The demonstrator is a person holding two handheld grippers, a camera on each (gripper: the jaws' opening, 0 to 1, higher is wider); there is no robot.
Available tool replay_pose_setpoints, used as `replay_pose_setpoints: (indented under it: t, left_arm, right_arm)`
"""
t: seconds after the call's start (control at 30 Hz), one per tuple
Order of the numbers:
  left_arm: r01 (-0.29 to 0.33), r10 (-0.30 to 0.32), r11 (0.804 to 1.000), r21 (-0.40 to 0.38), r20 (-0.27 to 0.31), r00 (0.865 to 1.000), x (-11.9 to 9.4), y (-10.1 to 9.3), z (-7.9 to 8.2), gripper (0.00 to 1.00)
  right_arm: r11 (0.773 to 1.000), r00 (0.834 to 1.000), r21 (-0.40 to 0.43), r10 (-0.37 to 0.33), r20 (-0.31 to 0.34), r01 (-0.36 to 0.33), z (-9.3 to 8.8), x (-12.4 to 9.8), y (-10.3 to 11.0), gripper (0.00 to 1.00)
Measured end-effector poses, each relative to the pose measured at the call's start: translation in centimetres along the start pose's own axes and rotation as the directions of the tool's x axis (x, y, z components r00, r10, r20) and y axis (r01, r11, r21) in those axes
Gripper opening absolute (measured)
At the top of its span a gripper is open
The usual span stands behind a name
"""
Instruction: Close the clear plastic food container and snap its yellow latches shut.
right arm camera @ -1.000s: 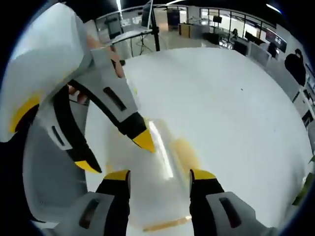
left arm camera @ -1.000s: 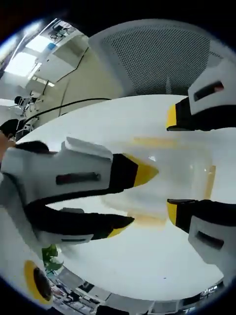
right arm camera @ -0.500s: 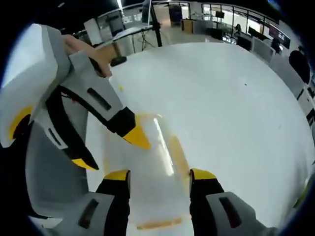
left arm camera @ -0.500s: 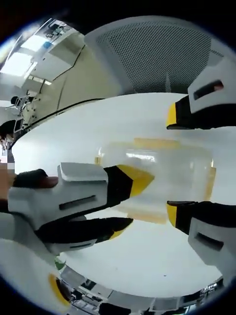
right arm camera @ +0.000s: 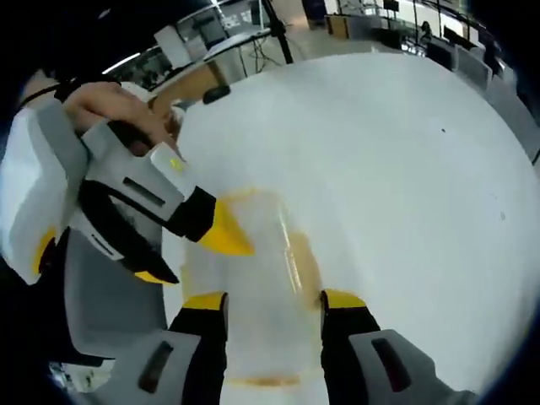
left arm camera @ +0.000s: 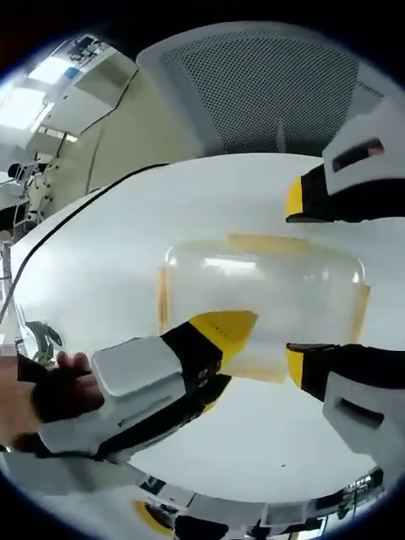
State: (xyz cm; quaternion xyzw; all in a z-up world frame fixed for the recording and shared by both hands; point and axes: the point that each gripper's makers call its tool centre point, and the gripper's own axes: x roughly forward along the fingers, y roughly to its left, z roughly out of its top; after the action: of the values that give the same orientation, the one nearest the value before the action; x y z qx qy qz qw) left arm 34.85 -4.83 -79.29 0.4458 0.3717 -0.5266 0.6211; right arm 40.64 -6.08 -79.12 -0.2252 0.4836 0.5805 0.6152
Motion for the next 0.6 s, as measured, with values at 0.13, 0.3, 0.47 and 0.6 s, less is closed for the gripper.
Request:
replay_pose_setpoints:
  t: [0.13,0.3,0.47,0.6]
  left_arm:
    - [-0.024,0.024,1.0,0.0,-0.02,1.0,0.17,-0.12,0.04,0.57]
    - [-0.049,0.049,0.999,0.011,-0.039,0.998,0.19,0.22,-0.08,0.55]
    - [-0.066,0.065,0.998,-0.006,-0.019,0.998,0.14,0.62,-0.05,0.51]
    - [-0.069,0.069,0.997,-0.022,0.008,0.998,0.15,0.55,-0.02,0.52]
  right_arm:
    - [1.0,1.0,-0.005,0.011,-0.021,-0.011,0.05,0.32,-0.1,0.42]
    - [0.999,0.998,-0.025,0.032,-0.051,-0.033,-0.09,0.42,-0.17,0.41]
    - [0.998,0.996,-0.007,0.066,-0.055,-0.066,-0.28,0.6,-0.48,0.43]
    - [0.996,0.994,0.005,0.091,-0.053,-0.091,-0.34,0.72,-0.56,0.44]
